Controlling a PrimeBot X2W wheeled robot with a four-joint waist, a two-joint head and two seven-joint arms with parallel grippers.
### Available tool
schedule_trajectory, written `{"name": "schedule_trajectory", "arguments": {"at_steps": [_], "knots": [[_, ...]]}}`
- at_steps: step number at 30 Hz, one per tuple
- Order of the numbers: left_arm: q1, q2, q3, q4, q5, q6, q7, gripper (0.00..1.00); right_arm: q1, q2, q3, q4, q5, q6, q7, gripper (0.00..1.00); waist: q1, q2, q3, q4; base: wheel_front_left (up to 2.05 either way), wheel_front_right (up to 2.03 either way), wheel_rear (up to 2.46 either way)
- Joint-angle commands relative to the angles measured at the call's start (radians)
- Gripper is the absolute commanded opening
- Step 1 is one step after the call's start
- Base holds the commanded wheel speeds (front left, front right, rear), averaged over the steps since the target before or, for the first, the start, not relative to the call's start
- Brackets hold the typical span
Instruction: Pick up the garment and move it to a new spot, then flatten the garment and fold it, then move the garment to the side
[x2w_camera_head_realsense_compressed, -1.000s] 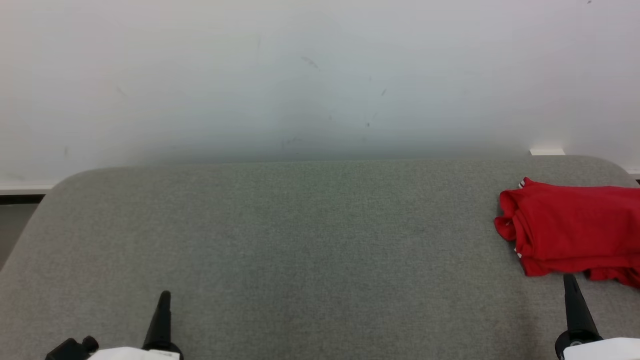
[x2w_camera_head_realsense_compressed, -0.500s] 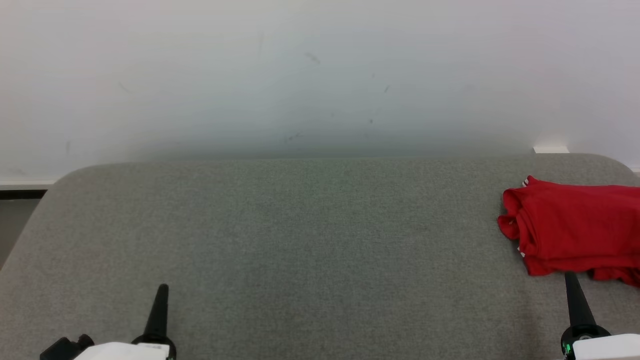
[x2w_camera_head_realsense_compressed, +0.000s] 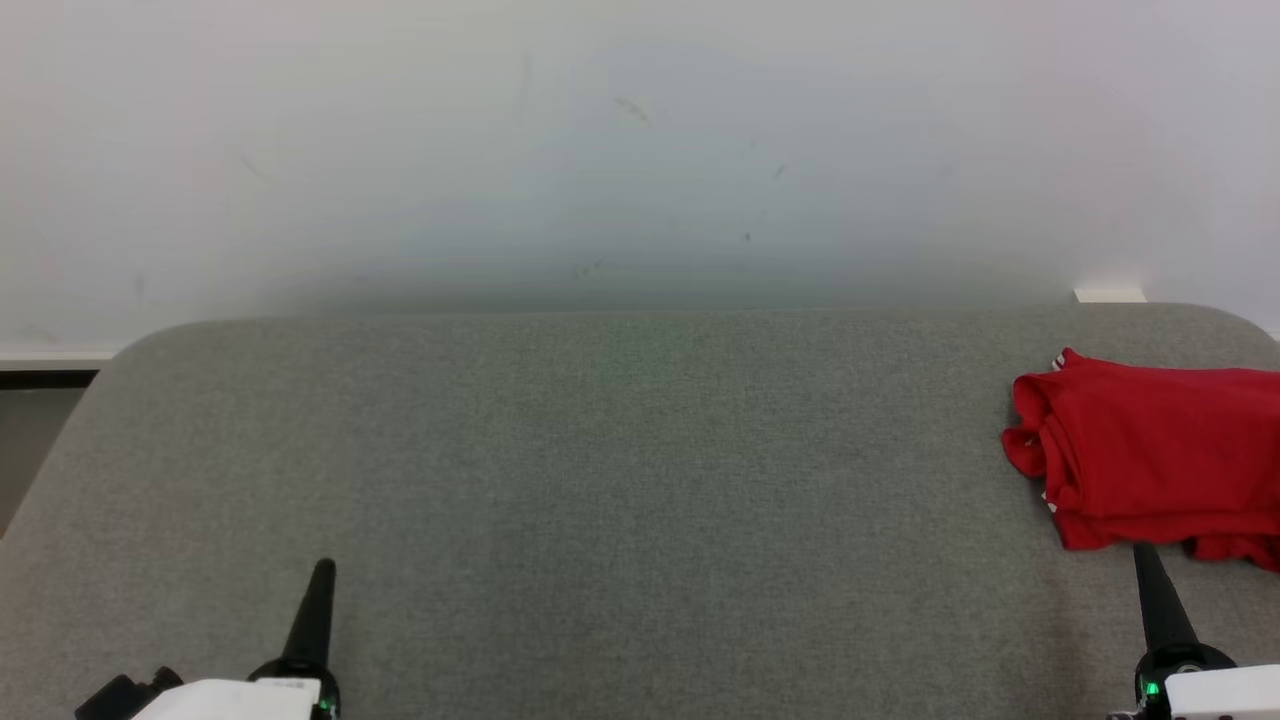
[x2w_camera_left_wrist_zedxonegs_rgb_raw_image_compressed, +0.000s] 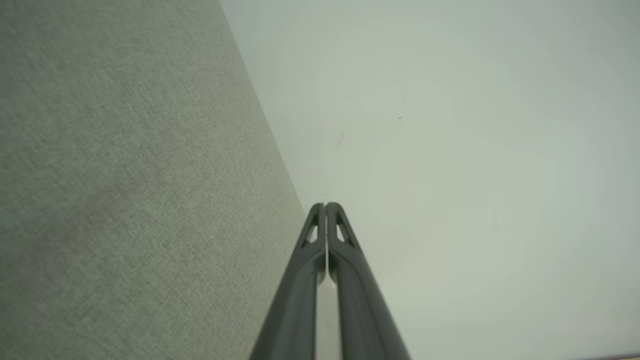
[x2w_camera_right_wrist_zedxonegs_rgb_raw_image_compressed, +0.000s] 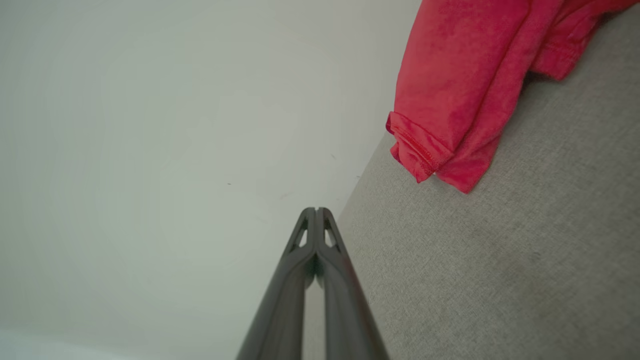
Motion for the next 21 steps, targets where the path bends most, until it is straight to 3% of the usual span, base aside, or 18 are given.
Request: {"name": "schedule_trajectory", "arguments": {"at_steps": [1,21], "knots": [[-0.017,0.008,0.005,-0.009,-0.03,-0.004,0.004,0.0,-0.023,-0.002,-0.007,-0.001,0.023,-0.001,0.005,0.0,-0.0001,-0.0001,0.001,0.001,0.0,0.0,0.0],[-0.027,0.009,0.018,-0.016,-0.187,-0.008,0.049,0.0,-0.033,0.008,-0.029,0.009,0.158,-0.002,0.047,0.0,-0.0001,-0.0001,0.014,0.01,0.0,0.0,0.0]]}}
